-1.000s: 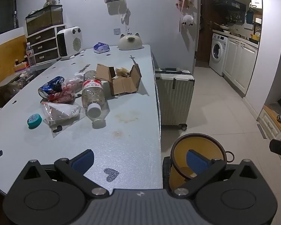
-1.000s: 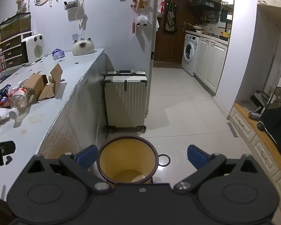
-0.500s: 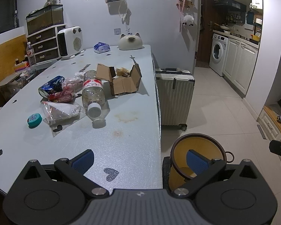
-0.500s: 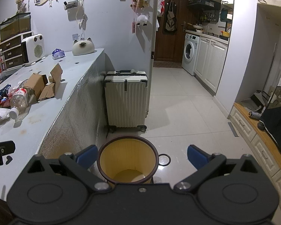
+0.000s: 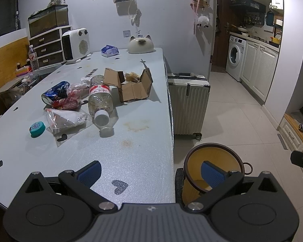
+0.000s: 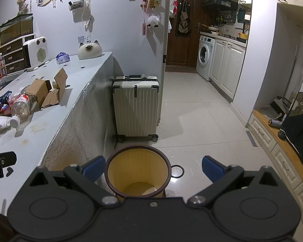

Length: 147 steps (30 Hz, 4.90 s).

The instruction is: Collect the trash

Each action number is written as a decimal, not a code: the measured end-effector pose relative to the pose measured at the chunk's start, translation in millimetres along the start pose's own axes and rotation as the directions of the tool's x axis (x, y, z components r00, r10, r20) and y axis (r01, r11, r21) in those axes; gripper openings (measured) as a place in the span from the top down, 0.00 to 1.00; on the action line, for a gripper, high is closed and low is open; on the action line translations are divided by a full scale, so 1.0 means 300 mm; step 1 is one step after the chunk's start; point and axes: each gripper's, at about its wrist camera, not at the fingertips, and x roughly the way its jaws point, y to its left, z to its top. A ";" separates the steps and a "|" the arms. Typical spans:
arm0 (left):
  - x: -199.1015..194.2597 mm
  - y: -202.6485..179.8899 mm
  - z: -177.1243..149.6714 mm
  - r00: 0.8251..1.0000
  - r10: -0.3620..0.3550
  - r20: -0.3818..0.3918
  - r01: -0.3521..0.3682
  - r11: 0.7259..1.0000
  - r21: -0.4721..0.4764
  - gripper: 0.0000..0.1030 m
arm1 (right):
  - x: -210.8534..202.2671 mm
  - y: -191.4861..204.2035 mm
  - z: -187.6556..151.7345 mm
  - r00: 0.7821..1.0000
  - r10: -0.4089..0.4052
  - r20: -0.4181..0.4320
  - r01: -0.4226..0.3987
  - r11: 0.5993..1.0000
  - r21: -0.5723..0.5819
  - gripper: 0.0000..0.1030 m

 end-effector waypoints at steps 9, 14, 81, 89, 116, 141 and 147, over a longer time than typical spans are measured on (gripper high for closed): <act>0.009 0.003 0.002 1.000 0.001 0.000 -0.001 1.000 0.001 0.00 | 0.004 0.001 -0.005 1.000 0.001 -0.002 -0.001 1.000 0.001 0.00; 0.009 0.002 0.002 1.000 0.001 0.000 -0.001 1.000 0.001 0.00 | 0.004 0.001 -0.004 1.000 0.002 -0.004 -0.002 1.000 0.001 0.00; 0.279 0.513 0.076 0.966 0.255 -0.040 -0.258 0.943 -0.212 0.00 | 0.287 0.382 0.159 0.989 0.140 0.046 -0.133 0.983 -0.129 0.00; 0.340 0.653 0.092 0.973 0.230 -0.005 -0.225 0.946 -0.233 0.00 | 0.328 0.613 0.242 0.961 0.267 0.070 -0.250 0.949 -0.193 0.00; 0.417 0.884 0.114 0.969 -0.183 0.164 0.232 0.902 -0.364 0.11 | 0.577 1.043 0.285 0.833 0.552 -0.042 -0.554 0.826 -0.104 0.41; 0.595 0.869 0.154 0.959 -0.262 0.112 0.280 0.794 -0.539 0.78 | 0.414 0.876 0.219 0.838 0.535 -0.111 -0.544 0.835 -0.081 0.13; 0.533 0.822 0.140 0.968 -0.228 0.106 0.250 0.836 -0.489 0.80 | 0.477 0.913 0.204 0.847 0.508 -0.158 -0.527 0.840 -0.127 0.36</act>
